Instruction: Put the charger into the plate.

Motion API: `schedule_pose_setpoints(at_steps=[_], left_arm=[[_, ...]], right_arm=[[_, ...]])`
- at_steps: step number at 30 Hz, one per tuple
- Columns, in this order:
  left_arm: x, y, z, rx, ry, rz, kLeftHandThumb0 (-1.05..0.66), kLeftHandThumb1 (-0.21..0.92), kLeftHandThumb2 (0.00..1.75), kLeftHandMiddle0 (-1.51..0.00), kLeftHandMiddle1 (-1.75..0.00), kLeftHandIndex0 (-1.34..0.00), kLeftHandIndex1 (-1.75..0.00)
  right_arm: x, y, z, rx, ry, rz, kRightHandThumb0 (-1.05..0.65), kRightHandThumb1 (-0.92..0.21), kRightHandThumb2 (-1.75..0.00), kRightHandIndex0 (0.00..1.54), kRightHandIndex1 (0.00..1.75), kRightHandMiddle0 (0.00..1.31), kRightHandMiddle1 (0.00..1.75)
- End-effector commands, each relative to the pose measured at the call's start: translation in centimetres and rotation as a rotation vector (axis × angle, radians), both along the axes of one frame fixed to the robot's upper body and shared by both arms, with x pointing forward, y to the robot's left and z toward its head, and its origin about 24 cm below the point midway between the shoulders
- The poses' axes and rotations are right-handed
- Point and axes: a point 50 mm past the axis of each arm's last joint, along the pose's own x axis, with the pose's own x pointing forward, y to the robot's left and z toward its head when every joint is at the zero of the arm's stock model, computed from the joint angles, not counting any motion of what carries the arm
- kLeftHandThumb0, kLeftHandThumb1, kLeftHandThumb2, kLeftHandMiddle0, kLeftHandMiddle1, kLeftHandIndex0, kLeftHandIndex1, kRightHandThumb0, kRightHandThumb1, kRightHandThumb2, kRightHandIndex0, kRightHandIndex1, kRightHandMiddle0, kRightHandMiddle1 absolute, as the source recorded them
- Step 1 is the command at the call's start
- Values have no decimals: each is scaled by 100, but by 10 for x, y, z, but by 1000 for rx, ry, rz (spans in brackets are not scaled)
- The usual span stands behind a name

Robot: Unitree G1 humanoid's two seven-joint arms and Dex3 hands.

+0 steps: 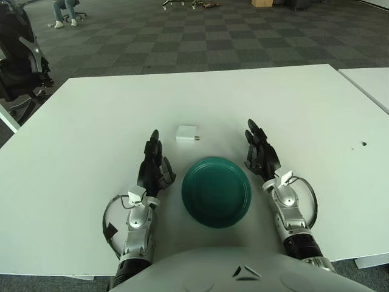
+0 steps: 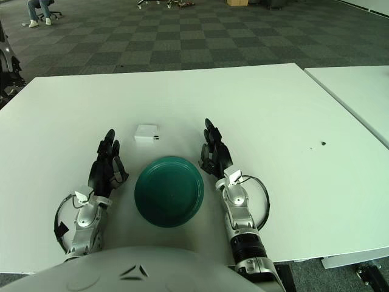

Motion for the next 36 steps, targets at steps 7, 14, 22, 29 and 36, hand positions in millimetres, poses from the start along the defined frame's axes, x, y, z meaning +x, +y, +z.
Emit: schedule_pose_setpoints(at_steps=[7, 14, 22, 29, 36], left_arm=[[-26, 4, -36, -121, 245, 80, -94, 92, 113, -7, -1, 0, -14], [-11, 14, 6, 79, 118, 94, -92, 92, 109, -11, -2, 0, -28], [9, 31, 59, 522, -181, 112, -87, 92, 97, -19, -3, 0, -56], [29, 44, 115, 780, -381, 177, -81, 92, 87, -29, -7, 0, -75], [39, 39, 150, 866, -413, 234, -81, 92, 81, -38, -9, 0, -92]], right_arm=[[-61, -6, -88, -88, 453, -52, -83, -92, -96, 0, 0, 0, 5], [-59, -4, -89, -118, 443, -16, -86, -92, -98, 0, 0, 0, 6], [-55, 0, -89, -141, 441, 15, -89, -92, -100, 0, 0, 0, 6], [-49, 6, -91, -124, 461, 29, -92, -92, -100, 0, 0, 0, 6], [-39, 11, -90, -98, 464, 35, -93, -92, -99, 1, 0, 0, 5]])
